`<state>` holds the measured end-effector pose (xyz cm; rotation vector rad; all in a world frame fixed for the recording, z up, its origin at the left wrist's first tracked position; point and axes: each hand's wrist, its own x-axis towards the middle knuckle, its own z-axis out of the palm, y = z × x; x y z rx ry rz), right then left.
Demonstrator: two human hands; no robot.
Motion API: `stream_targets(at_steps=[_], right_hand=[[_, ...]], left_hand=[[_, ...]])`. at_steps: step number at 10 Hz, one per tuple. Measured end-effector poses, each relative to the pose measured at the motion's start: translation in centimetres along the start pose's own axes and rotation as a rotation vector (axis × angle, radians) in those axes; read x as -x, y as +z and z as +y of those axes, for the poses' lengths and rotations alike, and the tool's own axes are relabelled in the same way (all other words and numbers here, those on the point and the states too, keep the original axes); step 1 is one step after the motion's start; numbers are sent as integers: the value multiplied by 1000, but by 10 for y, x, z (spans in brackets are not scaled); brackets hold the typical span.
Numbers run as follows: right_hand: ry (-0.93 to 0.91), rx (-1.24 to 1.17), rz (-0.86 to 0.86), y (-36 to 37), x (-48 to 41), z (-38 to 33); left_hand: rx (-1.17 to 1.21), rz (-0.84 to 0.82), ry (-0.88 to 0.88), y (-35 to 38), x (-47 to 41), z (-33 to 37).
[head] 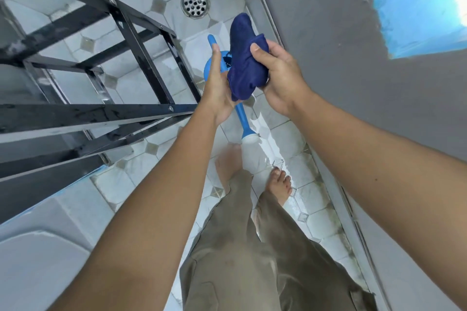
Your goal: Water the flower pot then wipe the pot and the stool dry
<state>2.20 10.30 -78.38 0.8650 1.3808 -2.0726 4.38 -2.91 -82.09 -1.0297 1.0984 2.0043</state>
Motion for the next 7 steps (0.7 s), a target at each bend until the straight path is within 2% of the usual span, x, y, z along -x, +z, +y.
stream_targets(at_steps=[1,2,3,5,6,7], right_hand=[[-9,59,-19,0,-3,-2],[-57,160,97,-5,-15,4],[-136,385,234,-10,-26,9],[-326,677,239,4,-44,21],[-251,793,104,0,-44,44],[-174,810,78,-9,-39,56]], left_hand=[[-69,76,181,-2,3,-1],[-69,270,349,-15,-4,5],[-221,392,466,-25,-9,13],[-446,562,627,-34,-22,13],[-602,659,509,-46,-34,0],[-773,518,304,-44,-32,-11]])
